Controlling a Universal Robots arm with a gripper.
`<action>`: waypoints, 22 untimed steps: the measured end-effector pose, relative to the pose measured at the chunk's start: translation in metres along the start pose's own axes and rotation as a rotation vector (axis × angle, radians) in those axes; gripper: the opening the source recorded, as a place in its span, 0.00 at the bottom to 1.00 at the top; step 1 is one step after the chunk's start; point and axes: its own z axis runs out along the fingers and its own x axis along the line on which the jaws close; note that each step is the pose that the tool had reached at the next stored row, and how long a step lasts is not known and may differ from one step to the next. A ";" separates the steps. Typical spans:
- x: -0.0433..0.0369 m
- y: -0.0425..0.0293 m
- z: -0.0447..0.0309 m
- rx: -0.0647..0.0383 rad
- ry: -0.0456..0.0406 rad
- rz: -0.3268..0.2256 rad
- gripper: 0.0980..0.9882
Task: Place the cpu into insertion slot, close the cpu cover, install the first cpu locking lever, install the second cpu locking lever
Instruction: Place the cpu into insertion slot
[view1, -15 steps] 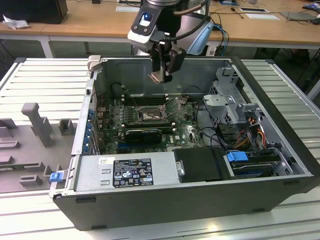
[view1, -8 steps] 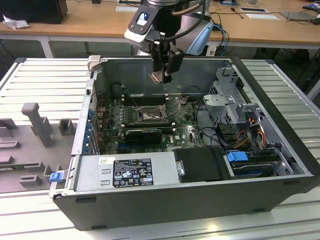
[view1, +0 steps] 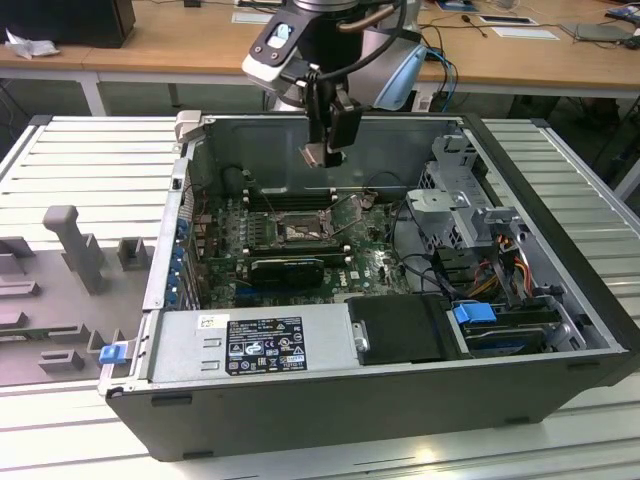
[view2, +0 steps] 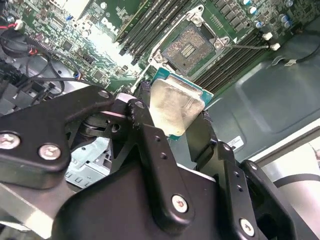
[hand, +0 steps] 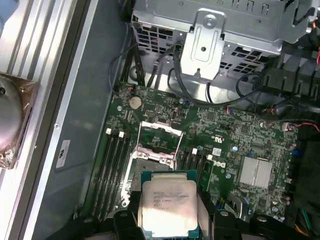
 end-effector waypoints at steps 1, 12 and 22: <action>0.0000 0.0000 0.0001 0.000 -0.0012 0.014 0.48; 0.0000 0.0000 0.0007 -0.003 -0.0124 0.144 0.48; 0.0000 -0.0001 0.0010 -0.005 -0.0196 0.229 0.48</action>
